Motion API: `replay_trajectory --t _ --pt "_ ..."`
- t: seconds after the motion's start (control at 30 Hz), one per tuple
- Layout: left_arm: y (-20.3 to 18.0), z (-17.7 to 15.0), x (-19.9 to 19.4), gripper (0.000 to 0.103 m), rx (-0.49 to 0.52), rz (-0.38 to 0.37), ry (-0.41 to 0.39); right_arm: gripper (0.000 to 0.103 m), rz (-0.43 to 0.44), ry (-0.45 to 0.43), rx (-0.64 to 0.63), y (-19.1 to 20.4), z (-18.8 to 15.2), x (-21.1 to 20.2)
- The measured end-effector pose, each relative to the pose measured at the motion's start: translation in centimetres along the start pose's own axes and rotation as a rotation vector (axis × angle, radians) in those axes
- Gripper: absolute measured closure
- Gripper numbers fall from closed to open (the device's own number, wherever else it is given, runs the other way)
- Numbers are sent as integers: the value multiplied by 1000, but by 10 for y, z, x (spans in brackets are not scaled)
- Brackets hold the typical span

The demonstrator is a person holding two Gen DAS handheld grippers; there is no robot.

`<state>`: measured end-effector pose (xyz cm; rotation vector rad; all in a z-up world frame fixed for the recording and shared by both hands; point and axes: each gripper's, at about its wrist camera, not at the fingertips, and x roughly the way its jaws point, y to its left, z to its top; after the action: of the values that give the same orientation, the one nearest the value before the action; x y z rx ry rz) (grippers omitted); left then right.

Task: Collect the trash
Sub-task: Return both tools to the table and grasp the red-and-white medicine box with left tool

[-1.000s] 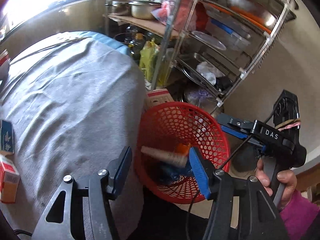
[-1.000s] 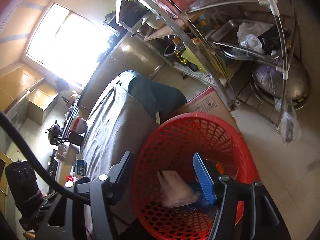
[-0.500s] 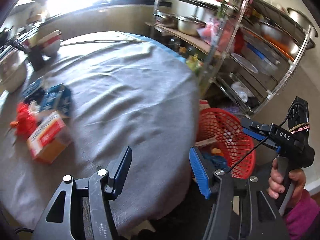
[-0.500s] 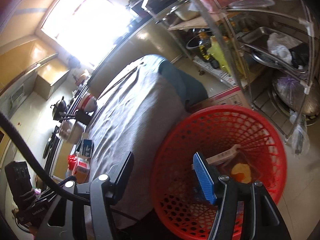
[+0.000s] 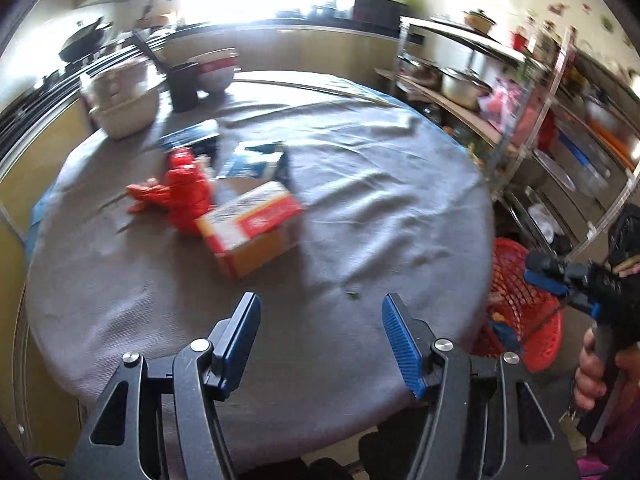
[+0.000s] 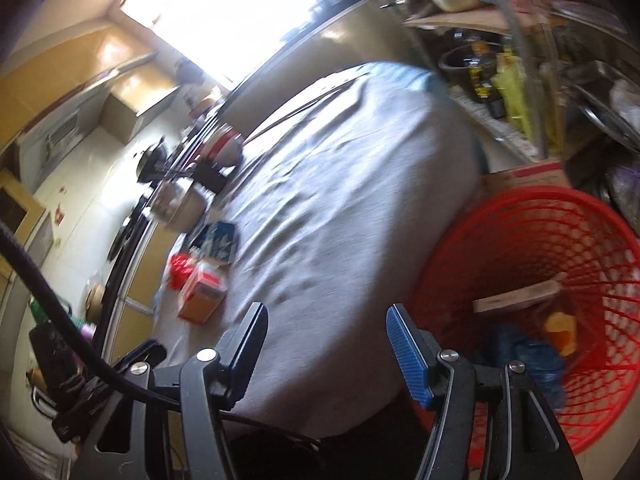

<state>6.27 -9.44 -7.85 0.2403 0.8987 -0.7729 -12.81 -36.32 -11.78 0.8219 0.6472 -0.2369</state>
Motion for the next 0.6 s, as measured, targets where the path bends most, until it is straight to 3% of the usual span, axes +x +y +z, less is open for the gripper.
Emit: replay_trajectory --t 0.33,0.6 --pt "61 18 -5 33 -130 37 -59 37 33 97 -220 65 -38 27" --pt "69 39 22 27 -78 -7 -57 37 52 153 -241 74 -51 36"
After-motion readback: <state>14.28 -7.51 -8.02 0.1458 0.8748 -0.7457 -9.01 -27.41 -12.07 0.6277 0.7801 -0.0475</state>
